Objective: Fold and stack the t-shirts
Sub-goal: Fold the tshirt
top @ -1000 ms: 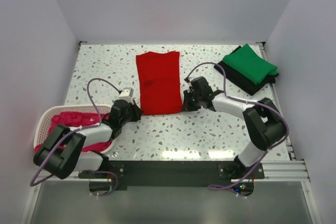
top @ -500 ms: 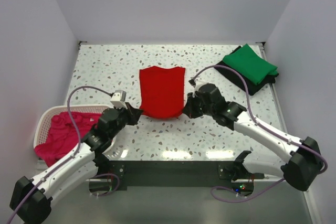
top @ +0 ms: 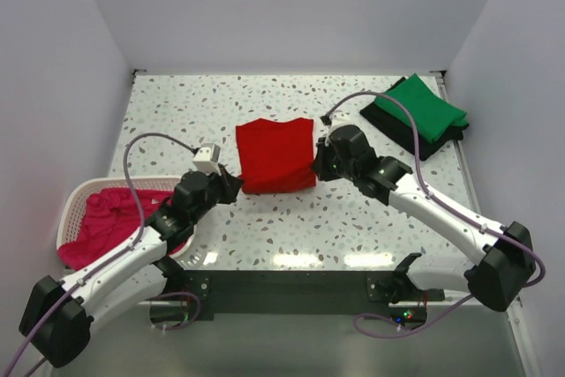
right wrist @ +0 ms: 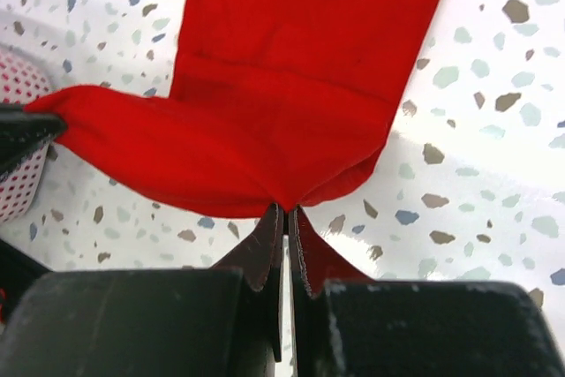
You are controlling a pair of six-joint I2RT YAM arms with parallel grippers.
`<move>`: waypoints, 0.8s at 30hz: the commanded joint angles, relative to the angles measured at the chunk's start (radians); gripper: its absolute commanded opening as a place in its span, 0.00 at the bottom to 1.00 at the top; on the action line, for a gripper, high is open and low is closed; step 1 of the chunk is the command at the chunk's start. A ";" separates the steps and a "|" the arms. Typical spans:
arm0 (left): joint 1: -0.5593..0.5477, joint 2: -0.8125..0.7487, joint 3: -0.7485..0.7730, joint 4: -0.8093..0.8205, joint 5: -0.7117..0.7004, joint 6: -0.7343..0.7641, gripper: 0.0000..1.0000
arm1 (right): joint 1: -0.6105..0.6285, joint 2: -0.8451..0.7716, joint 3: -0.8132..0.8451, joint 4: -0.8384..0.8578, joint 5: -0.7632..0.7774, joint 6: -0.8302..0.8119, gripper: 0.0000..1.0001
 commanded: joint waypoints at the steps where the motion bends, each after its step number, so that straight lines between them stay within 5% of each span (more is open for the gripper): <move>1: 0.000 0.072 0.068 0.136 -0.025 0.038 0.00 | -0.041 0.053 0.085 0.023 0.068 -0.032 0.00; 13: 0.078 0.307 0.197 0.278 0.027 0.087 0.00 | -0.141 0.261 0.343 0.005 0.066 -0.103 0.00; 24: 0.265 0.574 0.328 0.410 0.230 0.093 0.00 | -0.198 0.554 0.616 -0.003 0.107 -0.160 0.00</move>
